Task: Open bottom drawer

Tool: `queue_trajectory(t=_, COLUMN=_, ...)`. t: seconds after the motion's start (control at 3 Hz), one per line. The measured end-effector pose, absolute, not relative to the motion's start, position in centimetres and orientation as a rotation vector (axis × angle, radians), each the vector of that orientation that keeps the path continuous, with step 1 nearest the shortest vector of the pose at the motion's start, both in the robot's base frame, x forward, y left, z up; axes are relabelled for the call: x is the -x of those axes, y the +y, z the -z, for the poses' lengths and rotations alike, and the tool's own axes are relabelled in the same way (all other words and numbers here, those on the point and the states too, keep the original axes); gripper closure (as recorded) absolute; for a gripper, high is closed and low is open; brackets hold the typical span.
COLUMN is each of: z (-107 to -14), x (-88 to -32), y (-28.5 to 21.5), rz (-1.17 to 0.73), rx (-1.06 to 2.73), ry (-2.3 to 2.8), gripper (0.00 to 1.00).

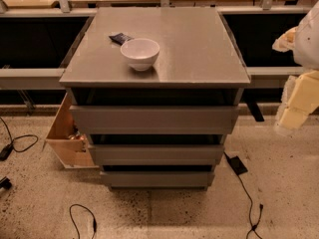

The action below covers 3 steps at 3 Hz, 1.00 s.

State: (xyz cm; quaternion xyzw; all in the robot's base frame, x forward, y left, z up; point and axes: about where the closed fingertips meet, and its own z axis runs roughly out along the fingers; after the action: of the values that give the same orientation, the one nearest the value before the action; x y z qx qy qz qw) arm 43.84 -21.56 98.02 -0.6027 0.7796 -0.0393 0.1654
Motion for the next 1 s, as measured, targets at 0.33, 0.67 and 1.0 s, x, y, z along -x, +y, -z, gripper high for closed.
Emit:
queue_trajectory(t=0.33, z=-98.0, x=-43.8, y=-21.6, rz=0.112, rx=1.717, ry=2.221, gripper=0.00)
queue_trajectory(t=0.67, z=-94.5, x=-43.3, y=-22.6, rz=0.154, rx=1.681, ry=2.238, gripper=0.00)
queue_trajectory(t=1.0, z=-89.1, x=-42.7, y=-24.0, rz=0.189, rx=1.642, ry=2.275, gripper=0.00)
